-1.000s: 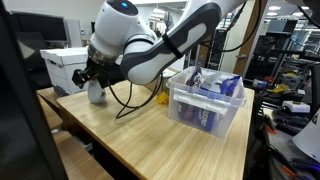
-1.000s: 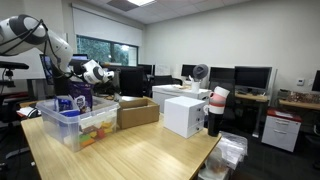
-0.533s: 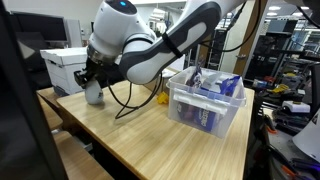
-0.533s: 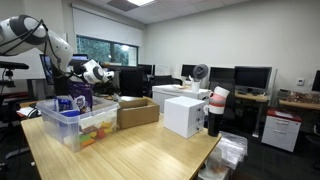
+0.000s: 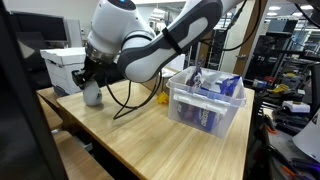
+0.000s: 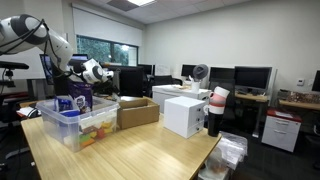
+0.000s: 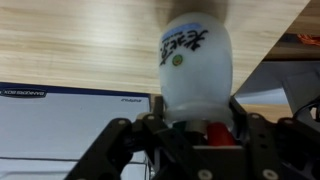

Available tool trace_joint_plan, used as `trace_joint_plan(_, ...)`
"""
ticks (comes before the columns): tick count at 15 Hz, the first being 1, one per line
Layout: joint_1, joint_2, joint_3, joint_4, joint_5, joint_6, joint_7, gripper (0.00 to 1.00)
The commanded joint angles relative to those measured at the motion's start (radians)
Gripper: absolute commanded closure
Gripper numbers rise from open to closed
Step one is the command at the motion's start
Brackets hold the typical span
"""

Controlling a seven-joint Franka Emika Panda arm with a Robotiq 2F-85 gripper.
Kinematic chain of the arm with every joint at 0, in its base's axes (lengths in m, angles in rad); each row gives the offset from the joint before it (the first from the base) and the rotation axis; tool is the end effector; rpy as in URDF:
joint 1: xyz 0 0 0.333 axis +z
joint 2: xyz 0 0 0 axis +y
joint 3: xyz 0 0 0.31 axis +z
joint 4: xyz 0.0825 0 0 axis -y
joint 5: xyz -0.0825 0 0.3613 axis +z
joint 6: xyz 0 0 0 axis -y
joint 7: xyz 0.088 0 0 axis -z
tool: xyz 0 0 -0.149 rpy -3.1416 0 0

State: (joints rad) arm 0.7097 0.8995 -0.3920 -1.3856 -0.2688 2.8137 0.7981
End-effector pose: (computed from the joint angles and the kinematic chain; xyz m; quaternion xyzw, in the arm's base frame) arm 0.7054 0.3239 0.2334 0.9408 -0.0089 0.3377 0.0267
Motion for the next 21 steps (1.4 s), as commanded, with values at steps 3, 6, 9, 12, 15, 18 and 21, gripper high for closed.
trace_joint_plan(3, 0.002, -0.123, 0.021, -0.134, -0.01, 0.012, -0.017, 0.65)
trace_joint_plan(6, 0.014, -0.168, 0.011, -0.182, -0.019, 0.012, -0.008, 0.65)
trace_joint_plan(9, 0.024, -0.212, 0.005, -0.22, -0.027, -0.005, -0.002, 0.65)
trace_joint_plan(12, 0.04, -0.258, -0.008, -0.255, -0.042, -0.017, 0.004, 0.65)
trace_joint_plan(15, 0.054, -0.311, -0.017, -0.287, -0.075, -0.034, 0.01, 0.65)
trace_joint_plan(18, 0.067, -0.377, -0.025, -0.335, -0.126, -0.047, 0.034, 0.65)
trace_joint_plan(21, 0.075, -0.438, -0.018, -0.401, -0.167, -0.034, 0.059, 0.65)
